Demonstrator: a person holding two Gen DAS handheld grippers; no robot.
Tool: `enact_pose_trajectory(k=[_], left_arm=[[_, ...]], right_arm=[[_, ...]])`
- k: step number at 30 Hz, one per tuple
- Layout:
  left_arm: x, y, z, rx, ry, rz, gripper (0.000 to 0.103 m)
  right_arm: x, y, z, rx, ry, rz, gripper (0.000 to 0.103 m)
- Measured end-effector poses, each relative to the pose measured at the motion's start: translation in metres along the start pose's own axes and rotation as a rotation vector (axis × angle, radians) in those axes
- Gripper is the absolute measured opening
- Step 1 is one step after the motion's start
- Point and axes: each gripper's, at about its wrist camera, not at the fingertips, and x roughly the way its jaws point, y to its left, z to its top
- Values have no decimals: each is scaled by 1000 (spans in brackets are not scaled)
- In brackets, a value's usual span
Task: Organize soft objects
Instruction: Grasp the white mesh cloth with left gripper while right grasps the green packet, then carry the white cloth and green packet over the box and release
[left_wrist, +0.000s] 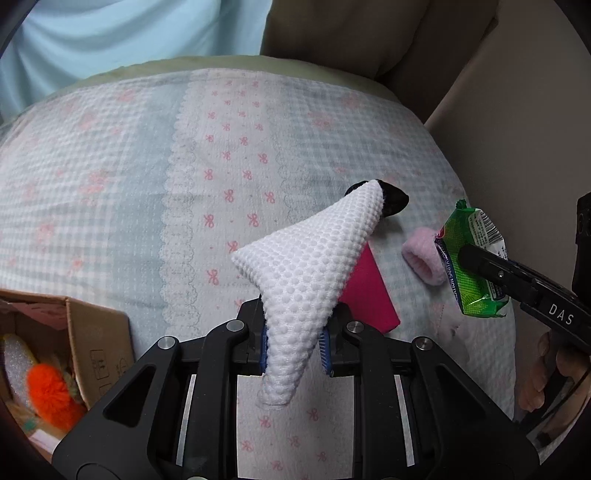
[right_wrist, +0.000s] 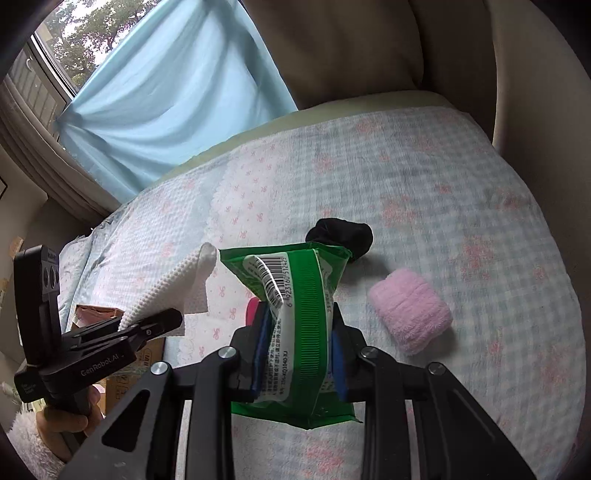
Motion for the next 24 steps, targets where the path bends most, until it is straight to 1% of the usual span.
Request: enact_pose_trajectory(k=[7, 10, 13, 15, 18, 24], left_arm=[[-103, -11, 2, -24, -76, -54, 18], [-147, -14, -3, -8, -97, -48, 18], [-189, -8, -10, -1, -111, -53, 18], [-213, 0, -16, 12, -115, -57, 18], [-244, 19, -23, 28, -123, -44, 18], [-292, 72, -40, 25, -142, -6, 18]], right_arm=[[-87, 58, 8, 2, -72, -21, 27], [-122, 89, 7, -1, -101, -32, 27], [-148, 123, 5, -24, -122, -49, 27], [-161, 147, 2, -35, -129, -62, 27], [-175, 179, -7, -39, -142, -63, 27], [-178, 243, -22, -38, -143, -42, 27]])
